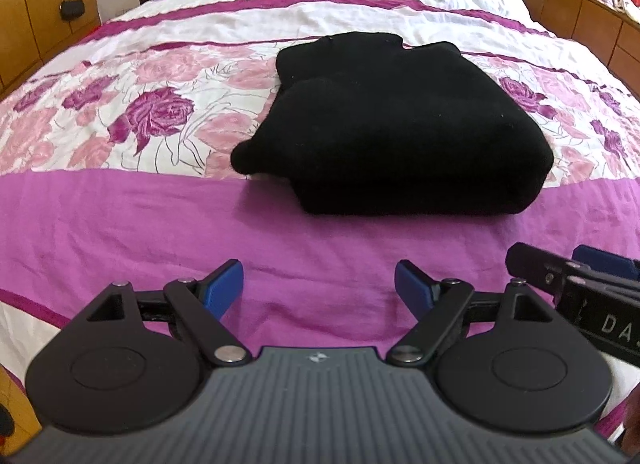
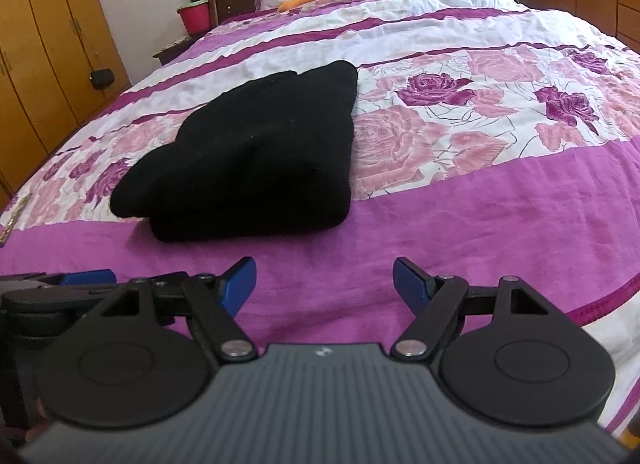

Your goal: Fold small clothes

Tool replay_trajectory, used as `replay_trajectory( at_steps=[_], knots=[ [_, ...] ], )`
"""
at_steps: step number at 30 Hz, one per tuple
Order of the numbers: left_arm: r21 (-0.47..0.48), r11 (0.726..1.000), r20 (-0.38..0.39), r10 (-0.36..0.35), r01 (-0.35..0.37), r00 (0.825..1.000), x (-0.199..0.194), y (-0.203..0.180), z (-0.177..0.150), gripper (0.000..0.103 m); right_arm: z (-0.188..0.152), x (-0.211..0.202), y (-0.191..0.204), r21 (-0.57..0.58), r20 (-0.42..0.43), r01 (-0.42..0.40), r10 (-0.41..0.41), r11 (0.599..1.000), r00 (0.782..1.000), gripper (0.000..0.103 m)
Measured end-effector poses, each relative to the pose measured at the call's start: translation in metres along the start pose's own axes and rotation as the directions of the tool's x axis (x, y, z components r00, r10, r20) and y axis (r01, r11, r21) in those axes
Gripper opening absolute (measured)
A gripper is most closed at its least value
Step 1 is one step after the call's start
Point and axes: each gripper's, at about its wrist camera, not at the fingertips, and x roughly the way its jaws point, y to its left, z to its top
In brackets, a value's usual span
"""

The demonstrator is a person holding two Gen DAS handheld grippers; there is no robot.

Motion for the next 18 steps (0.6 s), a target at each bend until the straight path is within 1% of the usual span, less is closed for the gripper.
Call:
replay_trajectory(
  at_steps=[18],
  knots=[
    [0.018,1.000,0.002,-0.015,0.015,1.000,0.0001,-0.0017,-0.0004,0.086,0.0001,0.0002,0.0021,-0.004,-0.001,-0.002,0.002,1.000,1.000,0.077]
  ],
)
